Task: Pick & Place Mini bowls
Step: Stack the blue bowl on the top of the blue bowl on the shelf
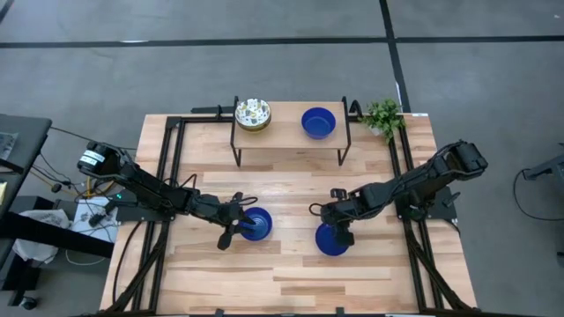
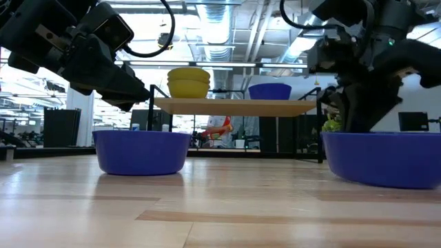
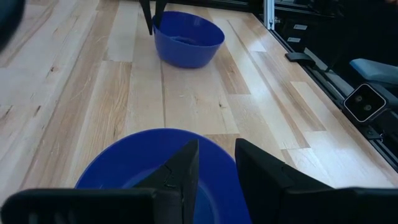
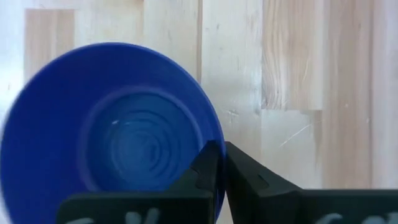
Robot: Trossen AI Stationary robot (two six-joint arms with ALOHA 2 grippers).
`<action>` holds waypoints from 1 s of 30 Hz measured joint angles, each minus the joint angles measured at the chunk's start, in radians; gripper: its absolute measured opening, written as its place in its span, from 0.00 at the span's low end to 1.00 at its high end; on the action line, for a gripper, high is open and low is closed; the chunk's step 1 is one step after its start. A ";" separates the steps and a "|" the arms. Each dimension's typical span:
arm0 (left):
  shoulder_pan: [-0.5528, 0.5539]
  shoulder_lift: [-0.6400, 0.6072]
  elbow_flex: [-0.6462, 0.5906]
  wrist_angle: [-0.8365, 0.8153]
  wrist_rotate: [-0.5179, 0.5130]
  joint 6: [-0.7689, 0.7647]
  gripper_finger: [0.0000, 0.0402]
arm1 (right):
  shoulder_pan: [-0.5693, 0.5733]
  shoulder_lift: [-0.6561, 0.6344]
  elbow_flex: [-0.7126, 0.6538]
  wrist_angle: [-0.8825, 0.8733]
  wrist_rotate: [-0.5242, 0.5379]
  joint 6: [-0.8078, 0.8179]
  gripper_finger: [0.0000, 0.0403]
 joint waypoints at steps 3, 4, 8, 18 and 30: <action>0.000 0.000 0.000 0.000 0.000 0.000 0.26 | 0.000 0.000 0.047 -0.049 0.003 -0.024 0.01; 0.000 0.000 0.000 0.000 0.000 0.000 0.26 | 0.000 0.000 0.065 -0.068 0.009 -0.033 0.01; 0.000 0.000 0.000 0.000 0.000 0.000 0.26 | -0.009 0.001 0.138 -0.130 0.016 -0.065 0.00; 0.000 0.000 0.000 0.000 0.000 0.000 0.26 | -0.080 0.001 0.354 -0.335 0.096 -0.104 0.00; 0.000 0.000 0.000 0.000 0.000 0.000 0.26 | -0.220 0.001 0.539 -0.439 0.092 -0.149 0.00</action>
